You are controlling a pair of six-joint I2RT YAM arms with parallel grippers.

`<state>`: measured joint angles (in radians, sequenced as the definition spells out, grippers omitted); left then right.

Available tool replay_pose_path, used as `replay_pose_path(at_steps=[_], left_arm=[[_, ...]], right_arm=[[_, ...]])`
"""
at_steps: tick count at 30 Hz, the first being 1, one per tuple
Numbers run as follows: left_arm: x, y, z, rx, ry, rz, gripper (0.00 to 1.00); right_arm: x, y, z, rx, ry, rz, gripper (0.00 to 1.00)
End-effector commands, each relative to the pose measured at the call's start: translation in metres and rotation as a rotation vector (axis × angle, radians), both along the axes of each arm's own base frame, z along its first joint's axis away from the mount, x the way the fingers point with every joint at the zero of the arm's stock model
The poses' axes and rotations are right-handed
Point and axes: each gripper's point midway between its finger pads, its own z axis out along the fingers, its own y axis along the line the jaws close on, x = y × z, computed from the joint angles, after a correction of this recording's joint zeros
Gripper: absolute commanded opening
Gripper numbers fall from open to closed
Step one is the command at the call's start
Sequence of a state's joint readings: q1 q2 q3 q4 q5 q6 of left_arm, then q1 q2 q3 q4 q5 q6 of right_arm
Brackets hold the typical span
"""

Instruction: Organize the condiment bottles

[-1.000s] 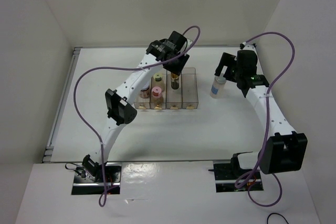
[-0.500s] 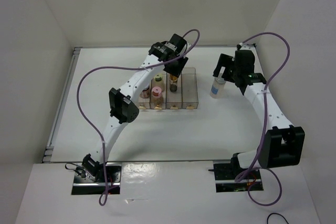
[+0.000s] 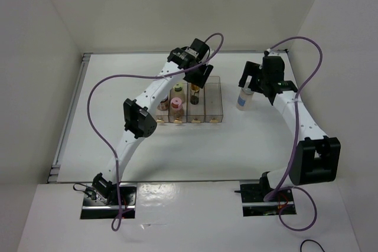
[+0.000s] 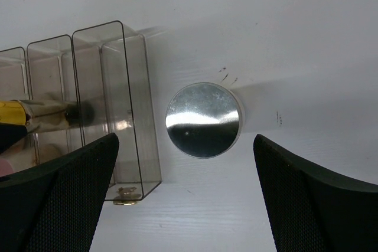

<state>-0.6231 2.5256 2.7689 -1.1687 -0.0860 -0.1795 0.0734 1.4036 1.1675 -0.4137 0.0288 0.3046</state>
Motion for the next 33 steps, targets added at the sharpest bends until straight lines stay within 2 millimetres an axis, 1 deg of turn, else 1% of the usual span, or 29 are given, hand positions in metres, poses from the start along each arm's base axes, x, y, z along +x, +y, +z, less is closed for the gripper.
replay_pose_path(at_steps=[1,2,3,4,5,6,7,8,9,10,11,13,14,16,17,18,19,20,21,22,24,25,26,27,28,30,31,32,33], left_arm=[[0.006,-0.005,0.019,-0.052,-0.041,0.007,0.73],[0.006,-0.005,0.027,-0.063,-0.056,0.007,0.83],[0.008,-0.003,0.027,-0.055,-0.062,0.014,0.86],[0.007,-0.003,0.034,-0.062,-0.072,0.014,0.88],[0.007,-0.003,0.034,-0.062,-0.072,0.014,0.92],[0.005,-0.001,0.044,-0.071,-0.084,0.014,0.94],[0.001,-0.005,0.051,-0.079,-0.095,0.005,0.95],[0.001,-0.005,0.051,-0.079,-0.095,0.005,0.96],[0.000,-0.005,0.063,-0.099,-0.112,0.012,0.99],[-0.001,-0.004,0.069,-0.106,-0.122,0.012,0.99],[-0.006,-0.007,0.088,-0.129,-0.152,0.002,0.99],[-0.008,-0.003,0.105,-0.148,-0.179,0.015,0.99],[-0.011,0.003,0.129,-0.166,-0.228,0.028,0.99],[-0.013,0.008,0.154,-0.195,-0.278,0.047,0.99],[-0.018,0.014,0.172,-0.211,-0.309,0.054,0.99],[-0.021,0.015,0.184,-0.232,-0.326,0.061,0.99],[-0.020,0.021,0.191,-0.239,-0.338,0.070,0.99],[-0.023,0.027,0.203,-0.263,-0.350,0.068,0.99],[-0.026,0.028,0.212,-0.281,-0.363,0.074,0.99],[-0.027,0.035,0.222,-0.296,-0.377,0.079,0.99],[-0.028,0.042,0.234,-0.317,-0.398,0.095,0.99],[-0.030,0.043,0.238,-0.322,-0.406,0.095,0.99],[-0.035,0.048,0.249,-0.338,-0.424,0.109,0.99],[-0.034,0.055,0.255,-0.338,-0.438,0.125,0.99],[-0.040,0.059,0.266,-0.353,-0.457,0.124,0.99],[-0.038,0.073,0.274,-0.362,-0.469,0.158,0.99],[-0.042,0.081,0.285,-0.374,-0.489,0.166,0.99],[-0.044,0.083,0.285,-0.374,-0.487,0.179,0.99],[-0.040,0.095,0.285,-0.364,-0.487,0.203,0.99]], right_arm=[[0.011,0.000,0.018,0.002,-0.048,0.016,0.99],[0.012,0.000,0.014,0.001,-0.038,0.016,0.99],[0.012,0.000,0.014,0.001,-0.037,0.016,0.99],[0.012,0.000,0.014,0.001,-0.037,0.016,0.99],[0.012,0.000,0.014,0.001,-0.037,0.016,0.99],[0.013,0.000,0.011,0.001,-0.028,0.016,0.99],[0.013,0.000,0.010,0.001,-0.028,0.016,0.99],[0.014,0.000,0.014,-0.006,-0.038,0.021,0.99],[0.014,0.000,0.014,-0.006,-0.038,0.021,0.99],[0.015,0.000,0.011,-0.007,-0.029,0.021,0.99],[0.017,0.000,0.015,-0.006,-0.038,0.021,0.99],[0.018,0.000,0.011,-0.015,-0.029,0.028,0.99],[0.020,0.000,0.011,-0.015,-0.029,0.028,0.99],[0.024,0.000,0.008,-0.023,-0.020,0.033,0.99],[0.024,0.000,0.008,-0.023,-0.020,0.033,0.99],[0.025,0.000,0.004,-0.024,-0.005,0.033,0.99],[0.029,0.000,0.006,-0.031,-0.010,0.039,0.99],[0.028,0.000,-0.004,-0.033,0.031,0.039,0.99],[0.030,-0.002,-0.002,-0.039,0.034,0.032,0.99],[0.032,-0.005,-0.009,-0.053,0.061,0.016,0.99],[0.029,-0.008,-0.012,-0.066,0.090,0.004,0.99],[0.032,-0.008,-0.013,-0.058,0.095,-0.003,0.99],[0.030,-0.010,-0.015,-0.066,0.107,-0.011,0.99],[0.030,-0.005,-0.015,-0.066,0.107,0.000,0.99],[0.030,-0.007,-0.015,-0.068,0.106,-0.018,0.99],[0.028,-0.006,-0.019,-0.073,0.115,-0.027,0.99],[0.028,-0.002,-0.019,-0.073,0.114,-0.018,0.99],[0.026,-0.004,-0.024,-0.081,0.134,-0.024,0.99],[0.024,-0.004,-0.028,-0.082,0.143,-0.024,0.99]])
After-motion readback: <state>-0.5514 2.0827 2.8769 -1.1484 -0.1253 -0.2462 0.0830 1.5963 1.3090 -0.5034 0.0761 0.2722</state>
